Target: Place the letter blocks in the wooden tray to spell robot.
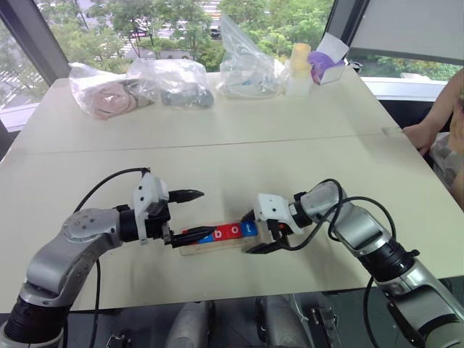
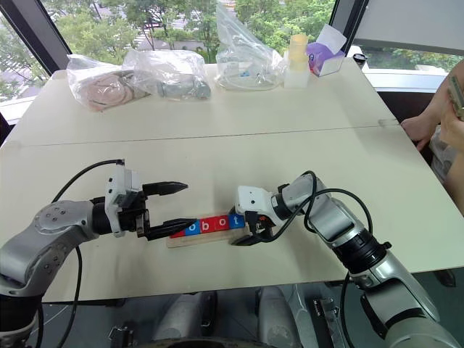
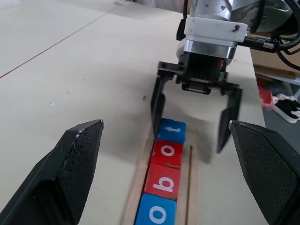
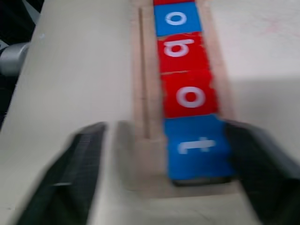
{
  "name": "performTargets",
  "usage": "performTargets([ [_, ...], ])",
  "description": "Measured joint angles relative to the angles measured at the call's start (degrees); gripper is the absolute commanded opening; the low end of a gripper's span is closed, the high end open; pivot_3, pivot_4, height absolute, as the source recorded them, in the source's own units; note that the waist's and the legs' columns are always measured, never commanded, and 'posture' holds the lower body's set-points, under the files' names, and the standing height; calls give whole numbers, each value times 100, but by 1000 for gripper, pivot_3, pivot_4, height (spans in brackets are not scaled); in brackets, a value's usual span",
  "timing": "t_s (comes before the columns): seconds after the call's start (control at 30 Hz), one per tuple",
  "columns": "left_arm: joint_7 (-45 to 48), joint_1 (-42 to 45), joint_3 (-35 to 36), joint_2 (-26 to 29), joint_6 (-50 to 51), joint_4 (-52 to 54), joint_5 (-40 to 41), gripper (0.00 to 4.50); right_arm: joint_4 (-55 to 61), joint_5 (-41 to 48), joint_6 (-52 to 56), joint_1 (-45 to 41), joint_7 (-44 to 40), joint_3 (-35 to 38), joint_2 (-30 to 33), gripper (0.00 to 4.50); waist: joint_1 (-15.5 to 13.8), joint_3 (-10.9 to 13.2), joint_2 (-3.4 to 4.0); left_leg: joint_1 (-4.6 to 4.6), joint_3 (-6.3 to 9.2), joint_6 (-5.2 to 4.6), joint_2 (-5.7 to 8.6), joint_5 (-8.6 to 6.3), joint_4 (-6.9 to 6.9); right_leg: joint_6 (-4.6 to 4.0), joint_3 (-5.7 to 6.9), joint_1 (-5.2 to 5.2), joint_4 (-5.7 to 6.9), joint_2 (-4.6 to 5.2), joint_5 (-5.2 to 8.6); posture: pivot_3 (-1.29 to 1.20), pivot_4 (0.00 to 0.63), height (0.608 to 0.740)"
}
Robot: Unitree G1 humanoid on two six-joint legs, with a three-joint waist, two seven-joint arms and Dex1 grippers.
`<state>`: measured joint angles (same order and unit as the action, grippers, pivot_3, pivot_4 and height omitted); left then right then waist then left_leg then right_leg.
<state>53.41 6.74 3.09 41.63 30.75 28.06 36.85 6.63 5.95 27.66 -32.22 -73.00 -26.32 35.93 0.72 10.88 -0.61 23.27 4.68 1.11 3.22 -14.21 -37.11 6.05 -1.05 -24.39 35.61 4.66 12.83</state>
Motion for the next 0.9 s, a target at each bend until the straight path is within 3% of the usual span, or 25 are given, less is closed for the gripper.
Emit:
performTargets([
  [0.4,-12,2,-2,-39,1,1,1,4500,95,233,448,-272,308,712,257,4454,-6,0,0,1,0,0,0,0,0,0,0,0,0,0,0,0,150,740],
  [0.67,0,-377,209,386,143,21,-7,4500,658,628,775,353,206,1178,1028,4454,2,0,0,2,-1,-1,-2,0,3,-8,-1,-2,-2,0,4,0,150,740],
  [0.9,22,-824,617,664,206,225,37,4500,1401,1087,1200,744,235,1474,1339,4454,-10,0,0,3,-2,-1,-3,0,1,-16,-1,-1,-4,2,9,0,150,740],
])
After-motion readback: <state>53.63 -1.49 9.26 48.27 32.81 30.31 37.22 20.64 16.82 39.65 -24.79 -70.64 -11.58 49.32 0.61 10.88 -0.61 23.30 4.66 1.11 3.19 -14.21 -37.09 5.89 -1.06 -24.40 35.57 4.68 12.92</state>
